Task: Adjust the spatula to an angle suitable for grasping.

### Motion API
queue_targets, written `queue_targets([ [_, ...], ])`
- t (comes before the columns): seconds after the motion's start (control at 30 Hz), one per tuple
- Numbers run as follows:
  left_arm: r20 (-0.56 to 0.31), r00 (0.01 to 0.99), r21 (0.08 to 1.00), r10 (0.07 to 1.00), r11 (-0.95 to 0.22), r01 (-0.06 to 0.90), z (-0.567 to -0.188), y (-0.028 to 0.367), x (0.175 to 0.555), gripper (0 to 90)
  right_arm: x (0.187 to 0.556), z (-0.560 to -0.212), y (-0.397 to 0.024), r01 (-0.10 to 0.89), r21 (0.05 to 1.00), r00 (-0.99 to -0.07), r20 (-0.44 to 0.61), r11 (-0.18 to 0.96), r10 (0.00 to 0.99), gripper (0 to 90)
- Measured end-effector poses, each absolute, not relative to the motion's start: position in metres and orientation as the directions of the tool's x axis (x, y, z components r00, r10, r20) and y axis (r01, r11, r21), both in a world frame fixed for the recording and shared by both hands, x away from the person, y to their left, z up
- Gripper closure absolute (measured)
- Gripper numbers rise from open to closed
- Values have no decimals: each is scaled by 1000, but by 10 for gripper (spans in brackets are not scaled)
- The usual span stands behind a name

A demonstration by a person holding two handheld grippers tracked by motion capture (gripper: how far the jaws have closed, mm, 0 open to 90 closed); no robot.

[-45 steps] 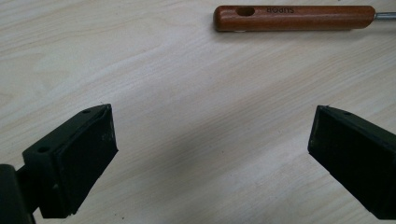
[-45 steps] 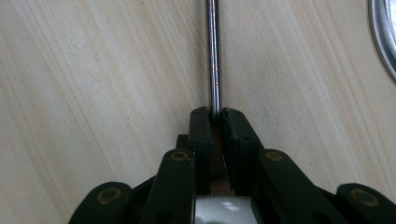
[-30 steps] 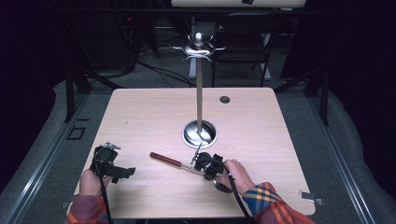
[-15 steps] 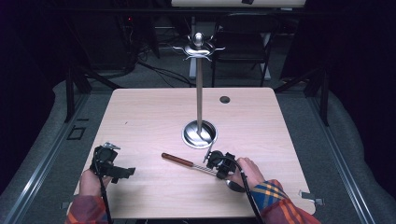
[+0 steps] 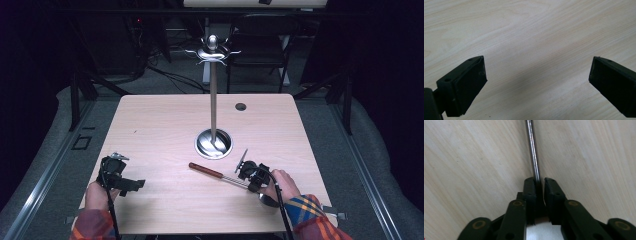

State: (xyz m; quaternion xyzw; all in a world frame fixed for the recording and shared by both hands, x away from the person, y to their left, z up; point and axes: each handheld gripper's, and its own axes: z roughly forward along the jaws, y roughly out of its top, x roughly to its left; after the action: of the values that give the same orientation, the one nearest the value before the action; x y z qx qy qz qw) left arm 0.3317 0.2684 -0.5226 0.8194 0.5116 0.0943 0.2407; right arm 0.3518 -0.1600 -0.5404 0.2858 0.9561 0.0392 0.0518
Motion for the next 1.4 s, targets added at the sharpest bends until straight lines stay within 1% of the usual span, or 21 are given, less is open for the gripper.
queue_targets([
  [0.07, -92, 459, 490, 884, -361, 794, -523, 268, 332, 11, 354, -537, -162, 568, 128, -813, -69, 813, 579, 667],
  [0.17, -93, 458, 489, 884, -361, 794, -523, 268, 332, 11, 356, -527, -159, 584, 201, -799, -30, 786, 601, 536],
  [0.2, -93, 458, 489, 884, -361, 794, -523, 268, 332, 11, 356, -525, -157, 583, 222, -798, -24, 782, 602, 469],
  [0.23, -93, 459, 489, 884, -361, 794, -523, 268, 332, 11, 356, -523, -153, 579, 221, -800, -35, 785, 599, 395],
  [0.33, -94, 459, 488, 884, -361, 795, -523, 268, 332, 11, 358, -526, -144, 576, 217, -800, -49, 788, 598, 245],
  [0.47, -93, 459, 488, 884, -361, 795, -523, 268, 332, 11, 361, -529, -131, 566, 234, -807, -41, 790, 590, 161],
  [0.5, -93, 459, 488, 884, -361, 795, -523, 268, 332, 11, 362, -528, -129, 559, 229, -810, -52, 797, 584, 156],
  [0.53, -93, 459, 488, 883, -362, 795, -523, 268, 332, 11, 363, -529, -126, 562, 242, -809, -41, 791, 587, 151],
  [0.57, -93, 460, 487, 883, -362, 794, -523, 268, 332, 11, 364, -530, -123, 566, 258, -806, -30, 783, 592, 152],
  [0.63, -94, 461, 487, 883, -363, 794, -523, 268, 332, 11, 366, -530, -117, 551, 252, -815, -43, 795, 578, 162],
  [0.67, -91, 459, 488, 884, -362, 794, -523, 268, 332, 11, 367, -532, -115, 541, 242, -822, -50, 805, 568, 181],
  [0.7, -91, 459, 489, 884, -362, 794, -523, 267, 332, 11, 367, -532, -113, 538, 244, -824, -50, 807, 564, 216],
  [0.77, -93, 461, 486, 882, -364, 794, -523, 268, 332, 11, 367, -533, -112, 533, 251, -827, -44, 808, 560, 316],
  [0.93, -93, 461, 487, 882, -364, 794, -524, 267, 333, 11, 370, -533, -106, 516, 254, -836, -56, 818, 545, 494],
  [0.97, -93, 461, 486, 883, -363, 795, -524, 267, 332, 11, 371, -534, -105, 502, 237, -844, -75, 832, 531, 515],
  [1.0, -93, 460, 486, 883, -363, 795, -523, 267, 332, 10, 370, -535, -103, 506, 244, -842, -67, 827, 535, 543],
  [1.07, -91, 460, 487, 883, -363, 794, -524, 268, 332, 10, 371, -536, -100, 491, 228, -850, -85, 841, 520, 599],
  [1.13, -92, 463, 486, 882, -366, 794, -524, 267, 333, 11, 371, -536, -96, 475, 235, -857, -96, 848, 506, 647],
  [1.27, -92, 461, 487, 883, -364, 794, -524, 267, 332, 11, 372, -535, -91, 470, 227, -859, -104, 853, 501, 707],
  [1.4, -93, 461, 486, 882, -364, 794, -524, 268, 333, 11, 372, -538, -88, 466, 225, -862, -103, 856, 496, 728],
])
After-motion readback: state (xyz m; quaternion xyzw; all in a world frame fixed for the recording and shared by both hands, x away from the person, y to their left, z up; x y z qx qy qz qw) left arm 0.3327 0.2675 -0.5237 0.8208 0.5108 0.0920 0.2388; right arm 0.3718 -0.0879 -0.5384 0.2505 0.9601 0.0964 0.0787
